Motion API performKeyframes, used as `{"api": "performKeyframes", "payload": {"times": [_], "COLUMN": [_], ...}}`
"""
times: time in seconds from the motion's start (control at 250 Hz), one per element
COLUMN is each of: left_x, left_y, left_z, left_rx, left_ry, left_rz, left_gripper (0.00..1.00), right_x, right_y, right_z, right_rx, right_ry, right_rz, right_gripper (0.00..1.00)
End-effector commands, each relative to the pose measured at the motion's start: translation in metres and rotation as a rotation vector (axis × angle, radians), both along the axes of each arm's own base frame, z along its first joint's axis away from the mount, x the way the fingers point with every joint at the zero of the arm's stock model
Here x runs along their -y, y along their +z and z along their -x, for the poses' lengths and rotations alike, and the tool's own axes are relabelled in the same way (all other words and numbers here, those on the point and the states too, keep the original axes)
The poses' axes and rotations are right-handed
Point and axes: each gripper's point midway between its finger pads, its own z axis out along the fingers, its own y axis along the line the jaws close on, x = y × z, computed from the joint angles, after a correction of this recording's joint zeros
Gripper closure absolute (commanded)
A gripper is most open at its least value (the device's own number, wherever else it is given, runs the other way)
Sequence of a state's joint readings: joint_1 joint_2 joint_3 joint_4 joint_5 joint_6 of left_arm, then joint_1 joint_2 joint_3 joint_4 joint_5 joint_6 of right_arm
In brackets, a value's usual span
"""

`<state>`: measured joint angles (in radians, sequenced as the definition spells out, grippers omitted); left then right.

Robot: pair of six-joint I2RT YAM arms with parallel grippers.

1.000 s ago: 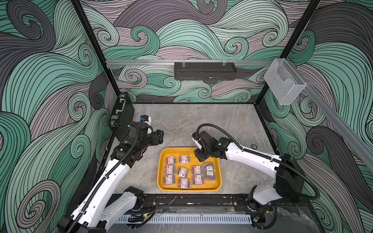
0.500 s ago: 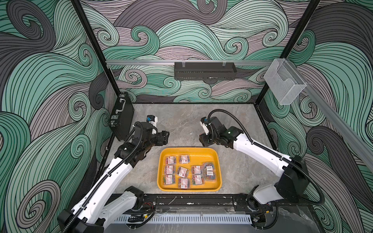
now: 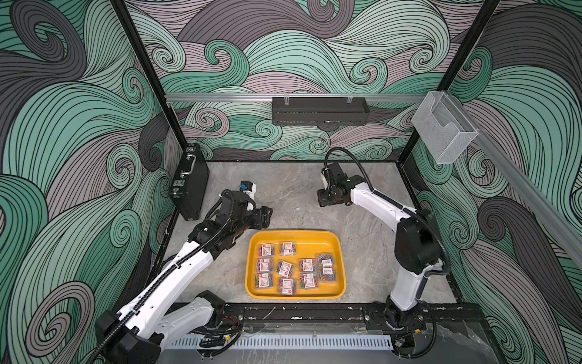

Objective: Take the paper clips out of the storage box
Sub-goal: Place the boxed paper clips at the center of the board.

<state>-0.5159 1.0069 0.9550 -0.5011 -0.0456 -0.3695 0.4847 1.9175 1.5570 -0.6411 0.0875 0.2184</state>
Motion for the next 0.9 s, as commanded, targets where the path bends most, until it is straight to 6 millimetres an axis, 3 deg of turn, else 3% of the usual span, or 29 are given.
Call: {"api": "performKeyframes", "payload": {"times": [0.0,0.152,0.42,0.895], "left_x": [-0.001,0.0,-0.004,-0.002], "left_y": [-0.004,-0.005,-0.007,-0.011], "left_z": [0.001,0.008,0.014,0.017], "left_rx": [0.0,-0.005,-0.006,-0.023], "left_ry": [0.011,0.005,0.014,0.002], "left_rz": [-0.032,-0.043,-0.051,-0.067], "left_gripper": [0.22,0.22,0.22,0.22], "right_x": [0.002,0.007,0.023,0.03], "right_y": [-0.01,-0.026,-0.054,-0.081], "right_z": [-0.02,-0.052,-0.087,-0.104], "right_rx": [-0.02,-0.033,-0.065,-0.108], "right_ry": [-0.038,-0.084,-0.164,-0.227], "right_rz": [0.015,0.018,-0.001,-0.048], "right_gripper": [0.39,0.39,0.39,0.38]}}
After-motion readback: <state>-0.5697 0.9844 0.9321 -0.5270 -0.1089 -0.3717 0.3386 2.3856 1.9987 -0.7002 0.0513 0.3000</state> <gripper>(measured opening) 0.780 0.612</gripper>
